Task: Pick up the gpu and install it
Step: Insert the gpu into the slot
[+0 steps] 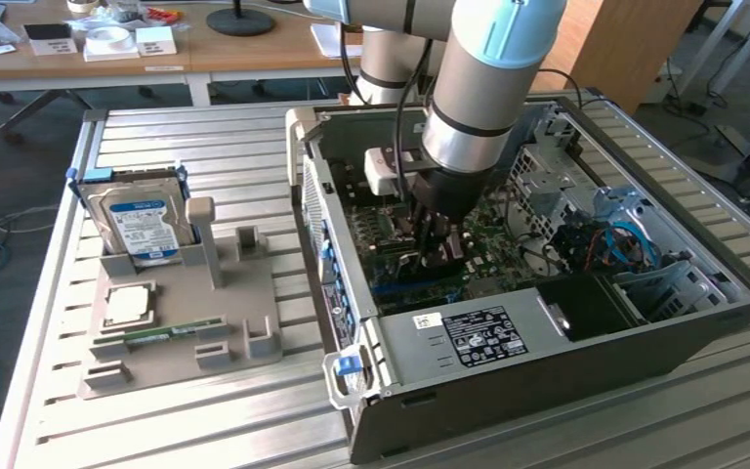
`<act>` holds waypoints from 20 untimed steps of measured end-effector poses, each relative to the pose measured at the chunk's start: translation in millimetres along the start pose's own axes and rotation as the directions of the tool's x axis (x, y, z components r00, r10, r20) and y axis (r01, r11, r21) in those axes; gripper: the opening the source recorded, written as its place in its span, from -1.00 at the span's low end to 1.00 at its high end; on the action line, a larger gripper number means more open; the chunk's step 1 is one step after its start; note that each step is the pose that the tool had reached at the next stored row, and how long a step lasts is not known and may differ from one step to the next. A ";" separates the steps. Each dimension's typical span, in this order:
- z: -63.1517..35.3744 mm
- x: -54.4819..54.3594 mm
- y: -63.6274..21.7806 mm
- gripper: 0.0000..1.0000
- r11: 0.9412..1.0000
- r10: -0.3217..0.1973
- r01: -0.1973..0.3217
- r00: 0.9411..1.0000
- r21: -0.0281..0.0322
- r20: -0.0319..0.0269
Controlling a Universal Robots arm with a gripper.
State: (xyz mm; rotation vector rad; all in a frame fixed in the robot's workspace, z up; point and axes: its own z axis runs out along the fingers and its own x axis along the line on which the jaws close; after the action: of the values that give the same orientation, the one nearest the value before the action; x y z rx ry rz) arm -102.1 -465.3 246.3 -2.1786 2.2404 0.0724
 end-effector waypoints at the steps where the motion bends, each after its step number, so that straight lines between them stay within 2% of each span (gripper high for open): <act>1: 0.0 0.0 0.0 -0.47 1.000 0.000 0.000 1.000 0.000 0.000; 13: 0.9 0.0 0.3 -0.47 1.000 0.000 0.000 1.000 0.000 0.000; 14: 1.1 0.0 0.4 -0.45 1.000 0.000 0.000 1.000 0.000 0.001; 16: 0.9 0.0 0.3 -0.21 1.000 0.000 0.000 1.000 0.000 0.000; 20: 0.3 0.1 0.3 -0.21 1.000 0.000 0.000 1.000 0.000 0.000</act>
State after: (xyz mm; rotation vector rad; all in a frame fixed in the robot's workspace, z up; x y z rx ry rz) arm -102.4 -465.4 246.0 -2.1787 2.2406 0.0723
